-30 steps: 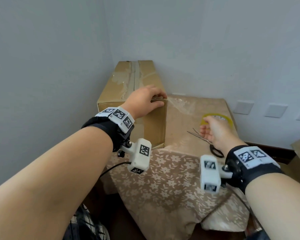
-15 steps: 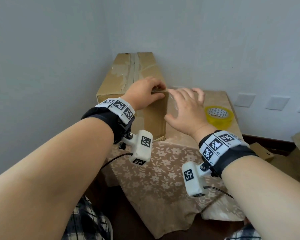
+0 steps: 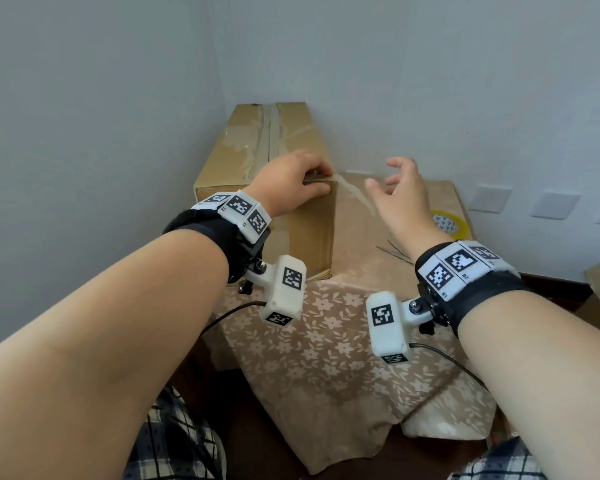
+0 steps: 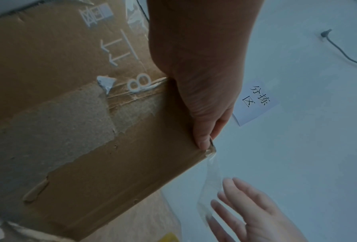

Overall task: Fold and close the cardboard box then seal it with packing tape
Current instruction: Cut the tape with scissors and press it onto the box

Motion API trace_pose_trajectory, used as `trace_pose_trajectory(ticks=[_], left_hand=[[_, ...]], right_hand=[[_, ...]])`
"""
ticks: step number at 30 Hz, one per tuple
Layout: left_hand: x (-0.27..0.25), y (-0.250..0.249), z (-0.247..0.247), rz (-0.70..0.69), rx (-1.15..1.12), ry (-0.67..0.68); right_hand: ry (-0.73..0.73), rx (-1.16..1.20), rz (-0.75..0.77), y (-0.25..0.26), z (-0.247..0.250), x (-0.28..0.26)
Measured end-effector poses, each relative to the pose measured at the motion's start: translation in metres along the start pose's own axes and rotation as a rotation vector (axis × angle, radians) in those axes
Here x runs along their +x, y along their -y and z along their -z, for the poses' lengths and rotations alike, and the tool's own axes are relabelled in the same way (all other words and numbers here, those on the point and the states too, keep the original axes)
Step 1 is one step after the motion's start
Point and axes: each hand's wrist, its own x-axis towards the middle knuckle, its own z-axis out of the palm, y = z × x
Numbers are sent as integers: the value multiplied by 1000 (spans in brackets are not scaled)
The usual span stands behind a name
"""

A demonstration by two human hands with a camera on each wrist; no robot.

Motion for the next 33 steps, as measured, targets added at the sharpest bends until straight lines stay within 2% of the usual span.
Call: trace_pose_trajectory(ticks=[2, 4, 7, 9, 13, 20, 25, 33], left_hand=[[0, 0, 1, 0, -2, 1], [0, 0, 1, 1, 4, 4], [0, -1, 0, -4, 13, 1], [-1, 0, 0, -12, 15, -4], [-1, 1, -2, -53, 65, 7], [-1, 1, -4, -58, 57, 0], [-1, 3, -5, -52, 46, -6], [-1, 5, -6, -62, 58, -30]], right_hand=[[12, 42, 72, 1, 0, -3], [110, 49, 164, 2, -2, -11], [245, -144, 198, 0, -11, -19], [199, -275, 204, -6, -17, -19], [76, -314, 231, -11, -14, -18], [113, -277, 212, -17, -21, -29], [78, -207, 218, -19, -38, -38], [55, -230, 228, -13, -50, -46]])
